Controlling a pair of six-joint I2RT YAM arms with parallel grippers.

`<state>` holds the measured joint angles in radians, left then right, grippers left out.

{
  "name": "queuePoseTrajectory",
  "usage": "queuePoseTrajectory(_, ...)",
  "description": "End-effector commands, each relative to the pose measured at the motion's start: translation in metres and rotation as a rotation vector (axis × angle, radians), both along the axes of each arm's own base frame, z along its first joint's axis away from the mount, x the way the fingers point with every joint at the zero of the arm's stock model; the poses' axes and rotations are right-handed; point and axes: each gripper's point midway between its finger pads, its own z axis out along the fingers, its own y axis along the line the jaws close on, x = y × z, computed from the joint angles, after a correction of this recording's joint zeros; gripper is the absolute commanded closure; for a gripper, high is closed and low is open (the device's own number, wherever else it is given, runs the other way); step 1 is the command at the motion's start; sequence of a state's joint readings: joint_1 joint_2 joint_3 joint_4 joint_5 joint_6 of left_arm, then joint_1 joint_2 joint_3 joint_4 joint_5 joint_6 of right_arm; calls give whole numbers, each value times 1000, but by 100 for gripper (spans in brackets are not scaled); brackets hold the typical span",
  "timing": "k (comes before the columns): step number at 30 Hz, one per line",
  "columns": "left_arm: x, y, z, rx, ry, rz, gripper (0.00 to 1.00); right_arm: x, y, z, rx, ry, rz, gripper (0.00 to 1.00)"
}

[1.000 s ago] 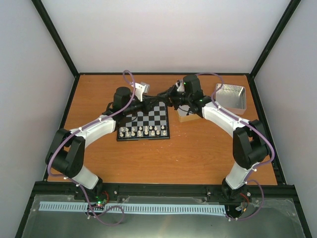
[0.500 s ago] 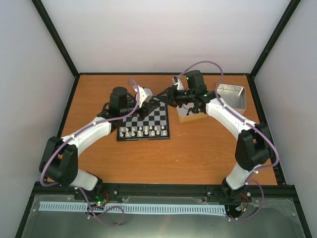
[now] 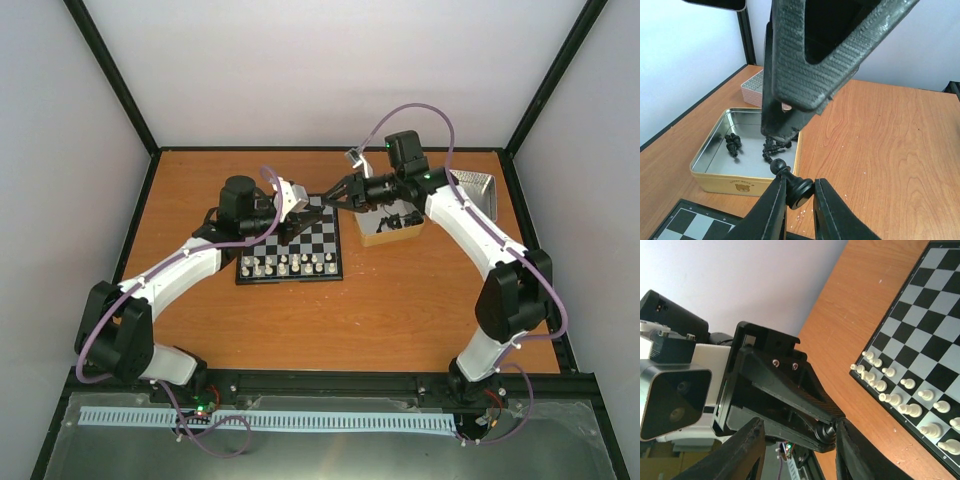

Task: Set up the chess pieces on the board
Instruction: Place the chess piece on the chessboard.

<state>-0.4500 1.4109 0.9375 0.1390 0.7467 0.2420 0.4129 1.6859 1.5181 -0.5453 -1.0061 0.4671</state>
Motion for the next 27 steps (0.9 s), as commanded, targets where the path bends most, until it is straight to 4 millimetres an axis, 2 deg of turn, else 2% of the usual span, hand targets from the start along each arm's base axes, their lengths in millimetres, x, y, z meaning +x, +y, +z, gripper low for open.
queuePoseTrajectory(1, -9, -4, 15, -14, -66, -54, 84, -8, 5, -9, 7, 26, 73, 60)
queuePoseTrajectory(6, -10, -4, 18, -20, -73, -54, 84, -2, 4, -26, -42, 41, 38, 59)
queuePoseTrajectory(9, -11, -5, 18, -23, -71, -60, 84, -1, 6, -29, -44, 45, 36, 60)
queuePoseTrajectory(15, -9, -5, 16, -19, -73, -56, 84, -2, 18, -24, 11, 67, 63, 79)
queuePoseTrajectory(21, -8, -3, 15, -15, -76, -39, 82, 3, 19, -25, 15, 64, 37, 96)
queuePoseTrajectory(22, -7, -1, 14, -16, -66, -22, 77, 5, 18, -26, 8, 60, 23, 97)
queuePoseTrajectory(25, 3, 4, 12, -27, -8, 62, 46, 16, 15, -28, -25, 10, -43, 97)
queuePoseTrajectory(27, 10, 11, 8, -36, 34, 138, 34, 28, 10, -32, -73, -45, -108, 97)
